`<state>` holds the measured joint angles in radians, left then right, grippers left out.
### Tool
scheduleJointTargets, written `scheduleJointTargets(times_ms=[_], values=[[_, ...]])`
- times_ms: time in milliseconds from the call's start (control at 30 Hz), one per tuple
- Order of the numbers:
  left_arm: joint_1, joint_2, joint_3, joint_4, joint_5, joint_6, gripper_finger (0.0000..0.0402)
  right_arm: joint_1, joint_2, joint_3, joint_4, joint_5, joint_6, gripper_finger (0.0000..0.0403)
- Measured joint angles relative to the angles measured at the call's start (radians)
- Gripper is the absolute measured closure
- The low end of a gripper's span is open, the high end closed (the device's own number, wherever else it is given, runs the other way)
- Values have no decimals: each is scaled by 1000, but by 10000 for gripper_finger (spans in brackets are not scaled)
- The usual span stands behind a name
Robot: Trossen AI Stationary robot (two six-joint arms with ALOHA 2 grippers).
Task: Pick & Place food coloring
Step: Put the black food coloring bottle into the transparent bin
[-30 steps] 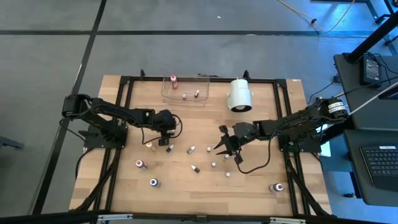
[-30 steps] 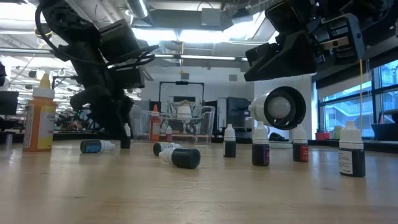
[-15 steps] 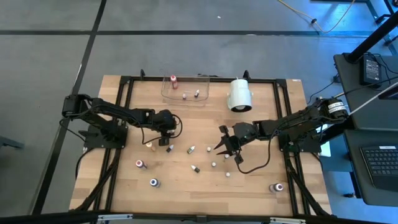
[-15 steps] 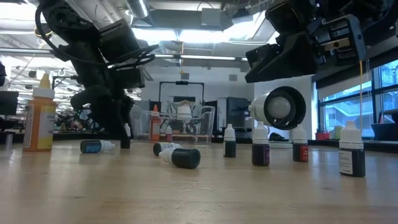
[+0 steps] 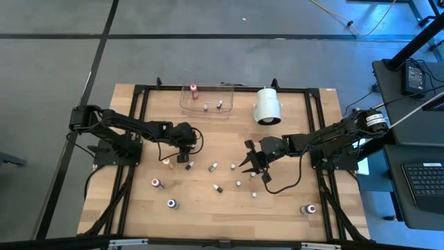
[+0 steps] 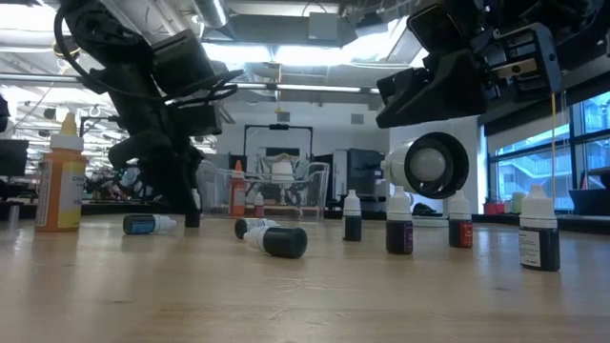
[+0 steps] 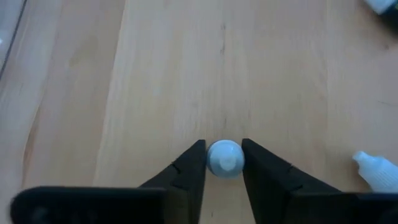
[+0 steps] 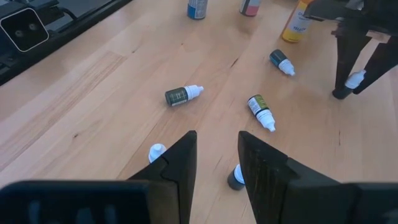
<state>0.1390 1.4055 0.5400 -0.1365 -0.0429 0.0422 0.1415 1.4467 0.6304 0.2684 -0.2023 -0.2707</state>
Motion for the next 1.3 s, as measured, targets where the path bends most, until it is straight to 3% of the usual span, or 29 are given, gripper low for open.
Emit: scheduleJointTargets(times_ms=[233, 433, 633, 1000, 1300], values=[[0, 0, 54, -2, -42, -102, 329, 0, 0, 0, 0, 0, -3, 282], [7, 0, 177, -1, -272, -210, 318, 0, 0, 0, 0, 0, -4, 282], [92, 0, 299, 6, -327, -214, 325, 0, 0, 0, 0, 0, -4, 282], [330, 15, 336, -3, -274, -299, 322, 0, 0, 0, 0, 0, -4, 282], [450, 145, 336, 13, -214, -373, 318, 0, 0, 0, 0, 0, -24, 282]])
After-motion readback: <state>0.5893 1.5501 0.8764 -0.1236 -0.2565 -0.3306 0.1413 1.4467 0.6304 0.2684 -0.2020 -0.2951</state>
